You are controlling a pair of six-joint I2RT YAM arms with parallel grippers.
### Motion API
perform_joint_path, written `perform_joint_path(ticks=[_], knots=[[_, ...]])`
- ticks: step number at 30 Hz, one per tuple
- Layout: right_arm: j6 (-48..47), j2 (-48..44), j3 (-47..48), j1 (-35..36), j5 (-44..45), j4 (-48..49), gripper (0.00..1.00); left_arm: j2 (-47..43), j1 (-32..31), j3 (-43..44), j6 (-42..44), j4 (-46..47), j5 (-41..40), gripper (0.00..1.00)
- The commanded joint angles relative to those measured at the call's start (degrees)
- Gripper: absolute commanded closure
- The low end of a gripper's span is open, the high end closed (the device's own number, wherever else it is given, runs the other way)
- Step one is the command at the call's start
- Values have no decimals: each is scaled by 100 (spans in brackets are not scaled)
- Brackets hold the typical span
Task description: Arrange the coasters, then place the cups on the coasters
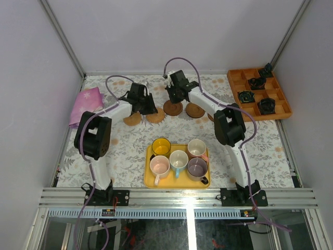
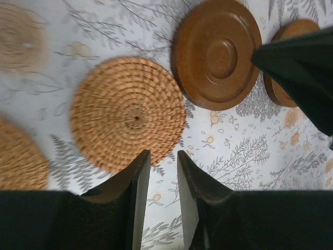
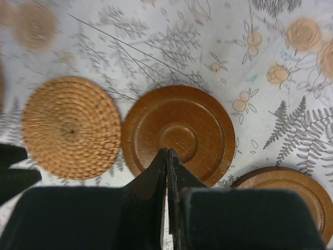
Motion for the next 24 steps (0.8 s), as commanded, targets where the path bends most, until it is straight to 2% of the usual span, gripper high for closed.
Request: perform_joint_path(ticks=[1, 12, 19, 24], knots=[[148, 287, 563, -151, 114, -342, 100, 422, -150, 379, 78, 434, 510, 71], [266, 762, 674, -241, -300, -571, 100, 914, -198, 709, 83, 185, 394, 65], [336, 374, -343, -244, -387, -513, 100, 924, -194, 662, 110, 82, 133, 64], [367, 32, -991, -239, -122, -488, 100, 909, -193, 645, 113, 75, 45, 64]])
